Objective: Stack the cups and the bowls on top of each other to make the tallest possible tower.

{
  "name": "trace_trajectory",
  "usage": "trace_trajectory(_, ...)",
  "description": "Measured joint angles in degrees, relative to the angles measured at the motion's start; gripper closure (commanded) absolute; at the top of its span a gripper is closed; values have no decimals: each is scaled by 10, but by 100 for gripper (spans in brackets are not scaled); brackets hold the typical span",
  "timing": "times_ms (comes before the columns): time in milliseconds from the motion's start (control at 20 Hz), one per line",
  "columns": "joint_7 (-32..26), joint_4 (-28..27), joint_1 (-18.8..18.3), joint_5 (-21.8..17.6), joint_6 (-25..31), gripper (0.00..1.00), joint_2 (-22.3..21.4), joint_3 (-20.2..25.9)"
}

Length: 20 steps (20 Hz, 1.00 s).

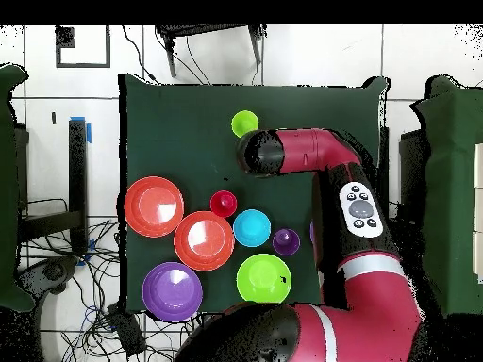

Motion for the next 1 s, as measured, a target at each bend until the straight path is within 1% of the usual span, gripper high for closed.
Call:
trace_trajectory(200,0,0,-1,0,3,0,-1,0)
trace_trajectory(550,0,-3,-12,0,29,0,-3,0)
trace_trajectory(1000,0,-5,-24,0,30,0,5,0)
